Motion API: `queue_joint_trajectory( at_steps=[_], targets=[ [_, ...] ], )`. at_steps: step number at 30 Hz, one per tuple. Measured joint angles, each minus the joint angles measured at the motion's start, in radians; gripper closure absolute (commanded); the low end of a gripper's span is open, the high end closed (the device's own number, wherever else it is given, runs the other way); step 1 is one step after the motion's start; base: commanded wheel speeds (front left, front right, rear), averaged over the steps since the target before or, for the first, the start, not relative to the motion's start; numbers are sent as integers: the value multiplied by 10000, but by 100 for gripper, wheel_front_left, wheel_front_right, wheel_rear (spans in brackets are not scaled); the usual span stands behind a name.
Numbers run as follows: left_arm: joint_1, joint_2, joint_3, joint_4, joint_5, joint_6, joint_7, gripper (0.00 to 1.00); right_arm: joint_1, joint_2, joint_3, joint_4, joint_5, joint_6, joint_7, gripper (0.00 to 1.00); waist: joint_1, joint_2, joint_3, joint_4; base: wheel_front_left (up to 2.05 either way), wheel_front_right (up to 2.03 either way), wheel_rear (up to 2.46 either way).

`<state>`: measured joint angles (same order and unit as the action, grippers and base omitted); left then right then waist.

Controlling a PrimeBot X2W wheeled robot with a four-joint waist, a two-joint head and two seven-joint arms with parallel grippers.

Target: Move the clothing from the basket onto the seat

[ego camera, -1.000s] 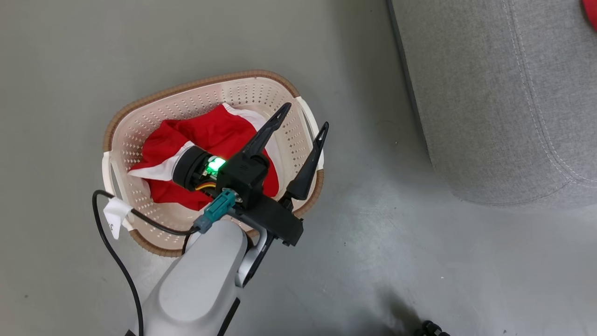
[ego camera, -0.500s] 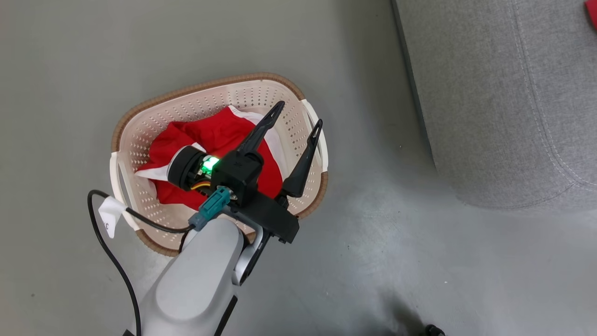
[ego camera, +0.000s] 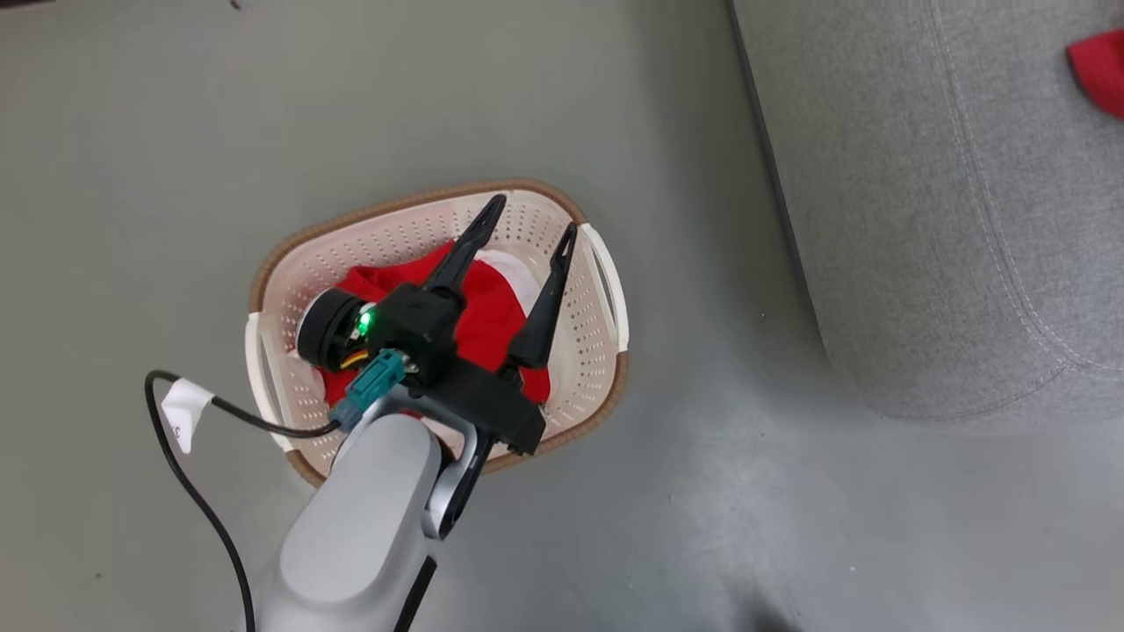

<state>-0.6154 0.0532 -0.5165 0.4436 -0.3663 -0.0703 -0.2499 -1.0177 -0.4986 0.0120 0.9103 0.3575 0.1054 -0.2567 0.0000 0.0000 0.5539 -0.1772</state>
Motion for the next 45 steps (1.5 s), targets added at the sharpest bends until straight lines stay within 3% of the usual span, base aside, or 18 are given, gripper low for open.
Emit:
queue_joint_trajectory(
  at_steps=[24,45],
  targets=[
    [1785,-82,1797,359,-550,629,0,0,3764,1942,685,-2456,311,182,0,0,-1,-1,-2477,1108,0,0,0],
    [3922,443,3239,44,-410,1145,2,0,6712,2650,2033,-4531,748,182,0,0,-2,-2,-4606,2039,0,0,0]
  ],
)
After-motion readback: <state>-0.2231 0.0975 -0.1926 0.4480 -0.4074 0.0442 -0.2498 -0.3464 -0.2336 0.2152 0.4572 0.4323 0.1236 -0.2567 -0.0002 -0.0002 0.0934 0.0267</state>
